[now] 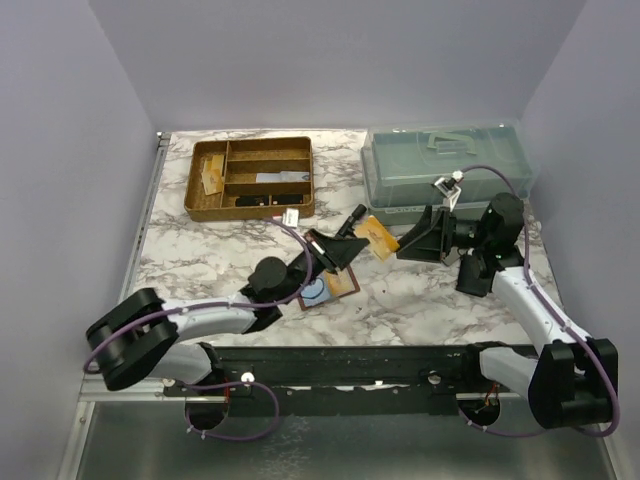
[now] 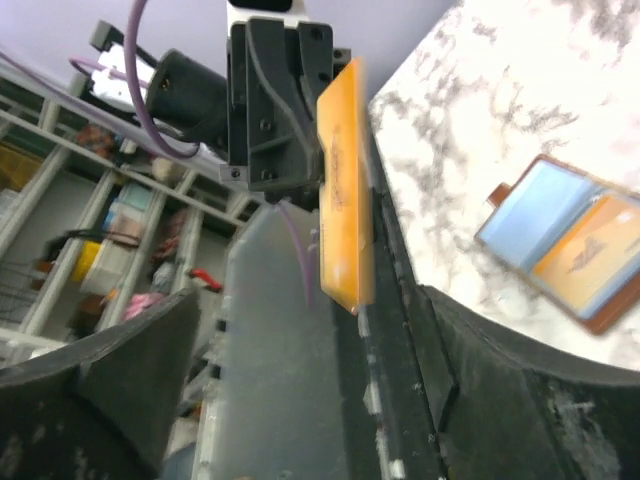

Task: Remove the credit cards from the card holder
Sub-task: Place the credit card in the storage box.

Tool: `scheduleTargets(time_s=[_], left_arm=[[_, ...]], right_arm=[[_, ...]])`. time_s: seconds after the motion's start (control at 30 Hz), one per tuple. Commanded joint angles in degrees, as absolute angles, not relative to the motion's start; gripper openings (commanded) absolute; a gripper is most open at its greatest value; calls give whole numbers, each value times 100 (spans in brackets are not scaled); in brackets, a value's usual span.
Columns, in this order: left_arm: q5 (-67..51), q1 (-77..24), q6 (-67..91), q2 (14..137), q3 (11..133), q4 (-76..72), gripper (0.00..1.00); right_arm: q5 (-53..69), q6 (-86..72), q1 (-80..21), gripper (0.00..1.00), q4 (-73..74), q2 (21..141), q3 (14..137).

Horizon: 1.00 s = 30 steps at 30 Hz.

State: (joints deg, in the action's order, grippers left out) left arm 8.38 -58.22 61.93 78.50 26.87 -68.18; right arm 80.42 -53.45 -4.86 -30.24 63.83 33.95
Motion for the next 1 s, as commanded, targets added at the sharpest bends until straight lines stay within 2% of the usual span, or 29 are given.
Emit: scheduleTargets(time_s=[0.0,0.1,0.17,0.3,0.4,0.57,0.77,0.97], left_arm=[[118,-4969,6165,6692,3001,-3891,0],[-654,-4003,5592,6071,3378,-1965,0],[-1459,-3006,4982,5948,3895,-531,0],[-4020,-624,3514,6739,5310,1433,0],[-4851,572,2736,7518,6464,2380,0],[-4188,1221,1431,8887,8118,3602,0],[-2903,1267,154,10023,9412,4002,0],[-2314,1275,-676,11733,11394,5179,0]], right_arm=[[7926,-3667,-125,99,-1297,6016,4057],[7873,-3010,263,99,-735,5784,4166],[7821,-2374,405,99,-268,5620,4186],[7579,-1193,542,99,542,5361,4152],[7438,-629,628,99,810,5336,4084],[7370,-163,667,99,1308,5368,4279],[6851,165,668,99,1364,4916,4048],[6840,241,666,99,1450,5246,4095]])
